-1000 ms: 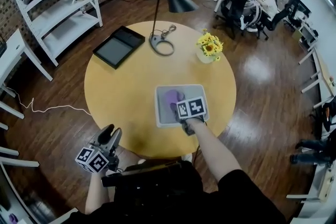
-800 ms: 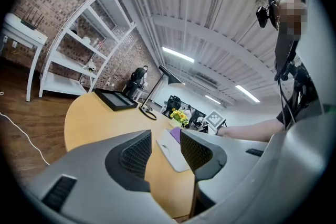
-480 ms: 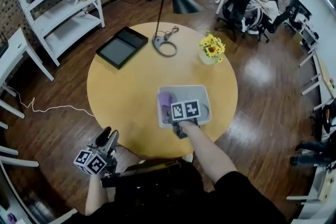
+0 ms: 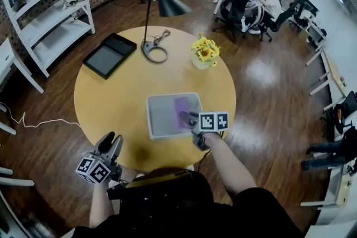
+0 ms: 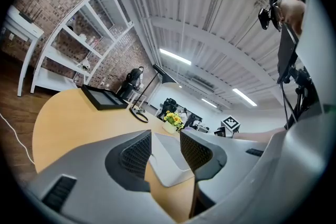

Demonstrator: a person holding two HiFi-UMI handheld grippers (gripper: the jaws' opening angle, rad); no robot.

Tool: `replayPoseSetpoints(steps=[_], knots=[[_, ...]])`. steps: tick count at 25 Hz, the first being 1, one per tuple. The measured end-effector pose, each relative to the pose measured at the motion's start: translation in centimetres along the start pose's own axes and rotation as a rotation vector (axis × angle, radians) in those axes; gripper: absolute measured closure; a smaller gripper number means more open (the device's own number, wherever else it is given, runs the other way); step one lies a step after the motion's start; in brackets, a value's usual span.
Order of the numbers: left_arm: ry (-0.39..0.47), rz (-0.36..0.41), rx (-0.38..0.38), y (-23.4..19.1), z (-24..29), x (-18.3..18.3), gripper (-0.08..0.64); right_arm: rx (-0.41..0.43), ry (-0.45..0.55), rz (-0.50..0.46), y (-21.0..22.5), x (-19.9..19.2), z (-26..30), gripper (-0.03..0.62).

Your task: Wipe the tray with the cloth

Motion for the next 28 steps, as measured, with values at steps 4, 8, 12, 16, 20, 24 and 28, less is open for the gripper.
replayPoseSetpoints(steps=[4,8,12,16,20,24,28], knots=[[-0.020,-0.003,-0.040,0.8,2.0,-0.5,0.399,-0.189,0.013,-0.053,5.8,0.1,-4.2,0.503],[-0.062,-0.010,-0.057,1.3,2.0,-1.1,0.399,-0.357,-0.098,-0.228,7.1,-3.0,-3.2,0.503],[-0.085,-0.007,-0.043,1.1,0.7,-1.2,0.399,-0.449,-0.107,-0.354,5.4,-4.3,-1.4,0.503],[-0.083,-0.011,-0.001,0.7,-1.4,-1.4,0.399,-0.258,-0.117,-0.120,4.7,-4.2,-0.8,0.502],[-0.048,-0.018,0.026,0.6,-3.0,-1.1,0.399,-0.115,-0.060,0.102,3.9,-4.4,-0.5,0.503],[-0.036,-0.018,0.042,0.4,-4.3,-1.2,0.399,-0.160,-0.039,0.080,3.7,-4.4,-0.3,0.503],[-0.047,-0.021,0.056,0.3,-5.6,-1.5,0.399,-0.220,-0.028,0.025,3.0,-4.6,-0.1,0.503]])
Point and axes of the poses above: the fingertips, and each gripper's own axes: z forward along the fingers, y to its right, x out of its top, the point moved 6 cm from there along -z, backward along the fingers, and after that the axes turned 8 degrees about -x, right-handed, at the moved point
